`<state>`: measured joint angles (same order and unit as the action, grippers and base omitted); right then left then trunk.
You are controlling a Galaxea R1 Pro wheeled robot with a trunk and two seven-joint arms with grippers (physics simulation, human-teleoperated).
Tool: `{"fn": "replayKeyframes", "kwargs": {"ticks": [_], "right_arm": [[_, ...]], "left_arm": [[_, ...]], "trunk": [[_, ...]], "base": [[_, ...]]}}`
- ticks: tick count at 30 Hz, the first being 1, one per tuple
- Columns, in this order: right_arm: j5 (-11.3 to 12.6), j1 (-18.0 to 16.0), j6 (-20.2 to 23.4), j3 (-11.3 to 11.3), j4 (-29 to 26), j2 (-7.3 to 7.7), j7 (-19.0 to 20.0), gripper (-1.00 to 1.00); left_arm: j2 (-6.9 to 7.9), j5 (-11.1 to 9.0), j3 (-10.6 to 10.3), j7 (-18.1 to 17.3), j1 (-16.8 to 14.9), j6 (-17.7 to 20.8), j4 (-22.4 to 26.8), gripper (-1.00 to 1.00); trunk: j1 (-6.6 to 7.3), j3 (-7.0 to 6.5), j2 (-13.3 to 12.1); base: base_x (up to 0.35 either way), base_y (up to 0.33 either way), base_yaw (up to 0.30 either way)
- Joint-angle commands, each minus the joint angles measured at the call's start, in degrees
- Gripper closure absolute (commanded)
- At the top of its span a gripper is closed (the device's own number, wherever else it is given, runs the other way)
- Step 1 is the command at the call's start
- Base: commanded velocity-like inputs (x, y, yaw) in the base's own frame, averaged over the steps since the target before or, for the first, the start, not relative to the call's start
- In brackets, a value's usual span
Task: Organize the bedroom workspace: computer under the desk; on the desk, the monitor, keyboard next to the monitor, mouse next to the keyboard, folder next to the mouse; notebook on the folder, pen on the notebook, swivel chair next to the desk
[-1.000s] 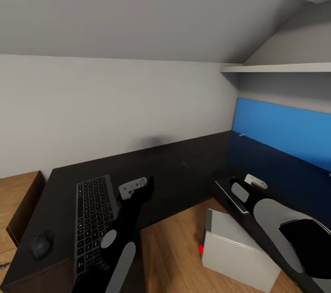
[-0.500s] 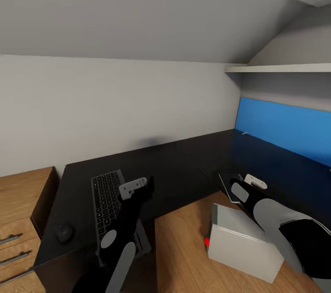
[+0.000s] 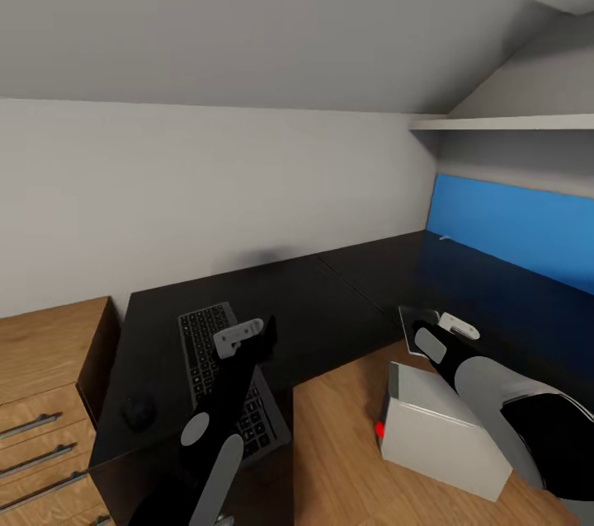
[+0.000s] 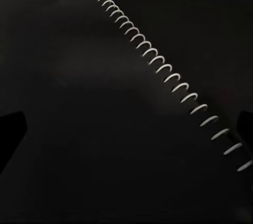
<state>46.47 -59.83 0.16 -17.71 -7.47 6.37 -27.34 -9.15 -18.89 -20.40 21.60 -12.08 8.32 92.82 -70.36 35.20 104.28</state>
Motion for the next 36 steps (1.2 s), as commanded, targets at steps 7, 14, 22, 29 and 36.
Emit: {"fn": "replayKeyframes", "kwargs": {"ticks": [7, 14, 22, 29, 36], "right_arm": [[0.50, -0.02, -0.36, -0.55, -0.08, -0.03, -0.26, -1.00], [0.34, -0.02, -2.26, -0.57, -0.06, 0.00, -0.41, -1.00], [0.19, -0.02, -4.27, -0.56, -0.08, 0.08, -0.55, -1.00], [0.08, -0.02, -8.92, -0.64, 0.00, 0.24, -1.40, -1.00], [-0.32, 0.00, -12.59, -0.89, 0.03, 0.17, -1.59, -1.00]], "left_arm": [[0.01, -0.35, -0.11, 0.52, -0.05, 0.20, 0.08, -1.00], [-0.05, -0.37, -0.29, 0.55, -0.05, 0.36, 0.08, -1.00], [-0.36, -0.49, -0.26, 0.44, -0.09, 4.58, 0.08, -1.00], [-0.50, -0.86, -0.17, 0.53, -2.83, 14.35, 0.08, -1.00], [-0.85, -1.13, -0.16, 0.48, -5.03, 20.53, 0.05, -1.00]], "trunk": [[0.01, 0.06, 0.03], [0.01, 0.06, 0.03], [0.01, 0.06, 0.03], [0.01, 0.06, 0.03], [0.01, 0.06, 0.03]], "base": [[-0.005, 0.015, 0.000], [-0.001, 0.001, 0.000], [0.000, 0.000, 0.000], [0.000, 0.000, 0.000], [0.000, 0.000, 0.000]]}}
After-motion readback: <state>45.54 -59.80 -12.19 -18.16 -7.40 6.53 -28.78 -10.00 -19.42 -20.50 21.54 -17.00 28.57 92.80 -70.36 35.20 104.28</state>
